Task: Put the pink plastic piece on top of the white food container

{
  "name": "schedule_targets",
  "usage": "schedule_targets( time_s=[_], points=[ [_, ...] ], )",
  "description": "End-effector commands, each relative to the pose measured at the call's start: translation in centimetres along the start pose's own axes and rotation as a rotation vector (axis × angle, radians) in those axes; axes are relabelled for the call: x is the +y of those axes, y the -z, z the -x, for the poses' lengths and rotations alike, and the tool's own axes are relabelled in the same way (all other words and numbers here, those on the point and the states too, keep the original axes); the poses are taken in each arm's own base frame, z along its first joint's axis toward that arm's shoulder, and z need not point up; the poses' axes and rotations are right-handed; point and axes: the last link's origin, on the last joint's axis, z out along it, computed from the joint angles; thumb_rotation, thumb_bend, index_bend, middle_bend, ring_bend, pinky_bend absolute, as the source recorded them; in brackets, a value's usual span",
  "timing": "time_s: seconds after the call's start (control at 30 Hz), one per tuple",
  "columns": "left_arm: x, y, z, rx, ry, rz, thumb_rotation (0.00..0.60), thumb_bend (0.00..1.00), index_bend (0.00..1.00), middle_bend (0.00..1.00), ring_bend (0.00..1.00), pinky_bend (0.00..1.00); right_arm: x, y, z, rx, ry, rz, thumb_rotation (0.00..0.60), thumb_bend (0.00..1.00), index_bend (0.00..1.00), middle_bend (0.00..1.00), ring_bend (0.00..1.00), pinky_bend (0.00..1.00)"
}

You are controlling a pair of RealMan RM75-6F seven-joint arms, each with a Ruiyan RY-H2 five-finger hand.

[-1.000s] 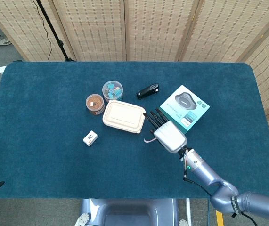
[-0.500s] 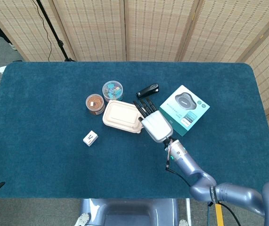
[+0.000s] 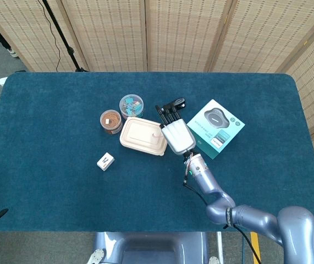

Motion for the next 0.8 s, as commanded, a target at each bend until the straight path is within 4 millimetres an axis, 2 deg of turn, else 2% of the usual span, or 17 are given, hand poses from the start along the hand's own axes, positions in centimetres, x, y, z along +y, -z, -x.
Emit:
schedule_targets(
  time_s=[0.03, 0.4, 0.67, 0.8],
  points=[
    [0.0, -0.4, 0.2, -0.017, -0.003, -0.007, 0.600, 0.00, 0.00, 0.00, 0.00, 0.00, -1.3, -1.3, 0.3, 0.022, 0.053, 0.006, 0.600, 0.51, 0.62, 0.00, 0.00, 0.00],
    [0.1, -1.1, 0.5, -0.043, -0.005, -0.025, 0.600, 0.00, 0.00, 0.00, 0.00, 0.00, -4.0, -4.1, 0.6, 0.032, 0.135, 0.063, 0.600, 0.54, 0.63, 0.00, 0.00, 0.00],
    [-0.2, -1.5, 0.3, -0.040, 0.006, -0.045, 0.600, 0.00, 0.00, 0.00, 0.00, 0.00, -5.3, -4.3, 1.0, 0.058, 0.209, 0.106, 0.600, 0.55, 0.63, 0.00, 0.00, 0.00],
    [-0.3, -1.6, 0.1, -0.039, 0.013, -0.049, 0.600, 0.00, 0.00, 0.00, 0.00, 0.00, -5.9, -4.2, 1.6, 0.075, 0.301, 0.103, 0.600, 0.56, 0.63, 0.00, 0.00, 0.00]
  ],
)
